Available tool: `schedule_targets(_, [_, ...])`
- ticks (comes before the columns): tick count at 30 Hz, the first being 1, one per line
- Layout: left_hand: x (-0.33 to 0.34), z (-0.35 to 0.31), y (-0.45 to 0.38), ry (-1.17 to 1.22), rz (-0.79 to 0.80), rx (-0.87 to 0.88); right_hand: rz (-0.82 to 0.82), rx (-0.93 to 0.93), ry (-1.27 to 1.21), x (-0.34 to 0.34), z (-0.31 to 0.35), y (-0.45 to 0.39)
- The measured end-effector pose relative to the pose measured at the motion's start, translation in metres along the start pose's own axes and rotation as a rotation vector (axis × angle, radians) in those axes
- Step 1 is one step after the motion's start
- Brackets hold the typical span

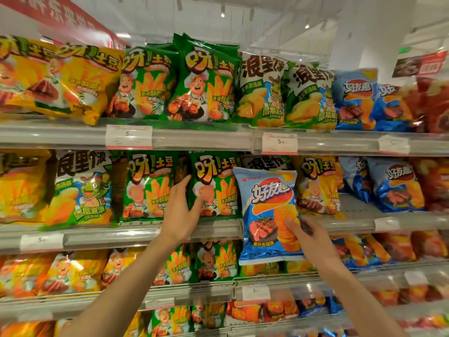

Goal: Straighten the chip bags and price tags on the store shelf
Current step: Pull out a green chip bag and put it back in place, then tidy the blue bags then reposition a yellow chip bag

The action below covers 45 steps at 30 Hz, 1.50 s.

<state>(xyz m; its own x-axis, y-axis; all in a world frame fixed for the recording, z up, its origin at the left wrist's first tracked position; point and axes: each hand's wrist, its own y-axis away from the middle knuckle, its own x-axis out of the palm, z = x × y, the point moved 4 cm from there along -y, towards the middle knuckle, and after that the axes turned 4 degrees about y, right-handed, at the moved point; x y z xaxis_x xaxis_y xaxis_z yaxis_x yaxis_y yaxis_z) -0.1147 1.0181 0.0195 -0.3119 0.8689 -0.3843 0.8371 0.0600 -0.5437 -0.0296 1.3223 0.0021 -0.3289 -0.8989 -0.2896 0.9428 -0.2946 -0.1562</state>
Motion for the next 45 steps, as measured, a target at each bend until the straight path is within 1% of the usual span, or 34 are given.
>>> schedule_targets(2, [-0.001, -0.007, 0.021, 0.077, -0.062, 0.027, -0.009, -0.001, -0.023, 0.006, -0.002, 0.004])
schedule_targets(3, [0.002, -0.010, 0.032, 0.110, -0.044, 0.023, -0.008, 0.000, -0.034, 0.010, -0.004, 0.007])
schedule_targets(4, [0.007, -0.014, 0.043, 0.140, 0.014, 0.009, -0.002, -0.005, -0.042, 0.014, -0.005, 0.011])
schedule_targets(7, [0.035, -0.023, 0.077, 0.295, 0.286, -0.111, 0.011, 0.015, -0.090, 0.025, -0.015, 0.021])
schedule_targets(9, [0.054, -0.027, 0.092, 0.390, 0.368, -0.174, -0.001, 0.013, -0.110, 0.028, -0.021, 0.030])
schedule_targets(11, [0.070, -0.029, 0.102, 0.441, 0.369, -0.185, -0.011, 0.023, -0.119, 0.023, -0.031, 0.037])
schedule_targets(15, [0.103, -0.040, 0.123, 0.489, 0.361, -0.205, 0.029, 0.099, -0.121, -0.007, -0.055, 0.047])
schedule_targets(19, [0.147, -0.070, 0.143, 0.500, 0.346, -0.217, 0.048, 0.140, -0.110, -0.064, -0.080, 0.052])
schedule_targets(26, [0.239, -0.143, 0.155, 0.473, 0.406, -0.207, -0.006, 0.158, -0.068, -0.177, -0.109, 0.040])
schedule_targets(28, [0.263, -0.163, 0.150, 0.482, 0.434, -0.205, -0.014, 0.168, -0.054, -0.204, -0.115, 0.033])
schedule_targets(32, [0.309, -0.189, 0.137, 0.485, 0.499, -0.160, -0.092, 0.169, -0.029, -0.252, -0.129, 0.011])
schedule_targets(35, [0.344, -0.202, 0.125, 0.545, 0.545, -0.164, -0.121, 0.159, -0.039, -0.281, -0.141, -0.010])
schedule_targets(38, [0.379, -0.208, 0.110, 0.566, 0.550, -0.125, -0.140, 0.155, -0.037, -0.305, -0.145, -0.033])
schedule_targets(41, [0.409, -0.212, 0.086, 0.604, 0.552, -0.110, -0.156, 0.112, -0.051, -0.321, -0.139, -0.063])
schedule_targets(45, [0.432, -0.214, 0.051, 0.627, 0.492, -0.080, -0.118, 0.068, 0.008, -0.330, -0.132, -0.114])
